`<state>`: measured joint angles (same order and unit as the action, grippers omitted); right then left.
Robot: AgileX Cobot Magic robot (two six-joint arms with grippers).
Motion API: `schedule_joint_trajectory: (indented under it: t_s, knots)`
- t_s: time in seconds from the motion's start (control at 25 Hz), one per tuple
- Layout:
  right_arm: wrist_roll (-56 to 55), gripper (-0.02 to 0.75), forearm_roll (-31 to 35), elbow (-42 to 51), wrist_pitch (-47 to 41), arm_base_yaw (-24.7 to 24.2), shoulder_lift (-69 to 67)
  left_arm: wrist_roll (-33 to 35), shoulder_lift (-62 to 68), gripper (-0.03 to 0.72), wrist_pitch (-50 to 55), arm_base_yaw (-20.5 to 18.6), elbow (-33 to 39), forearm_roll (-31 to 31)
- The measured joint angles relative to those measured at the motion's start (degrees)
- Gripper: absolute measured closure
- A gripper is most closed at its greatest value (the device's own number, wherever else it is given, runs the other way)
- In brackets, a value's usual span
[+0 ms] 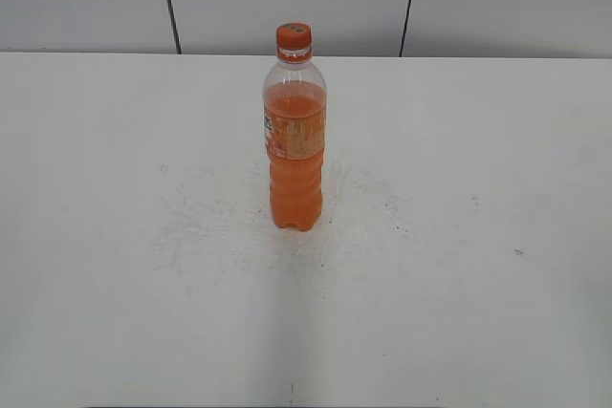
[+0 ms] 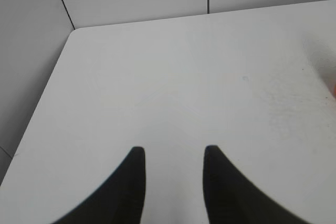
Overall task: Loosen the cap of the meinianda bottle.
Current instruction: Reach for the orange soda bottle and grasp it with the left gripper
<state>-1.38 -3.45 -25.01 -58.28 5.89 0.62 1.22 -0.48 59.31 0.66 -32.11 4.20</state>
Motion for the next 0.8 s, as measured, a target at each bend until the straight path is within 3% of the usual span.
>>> schedule_joint_trajectory:
  t_s: [0.8]
  knots:
    - [0.0, 0.215, 0.0, 0.0, 0.0, 0.0, 0.0, 0.0, 0.0, 0.448, 0.0, 0.0, 0.0, 0.0]
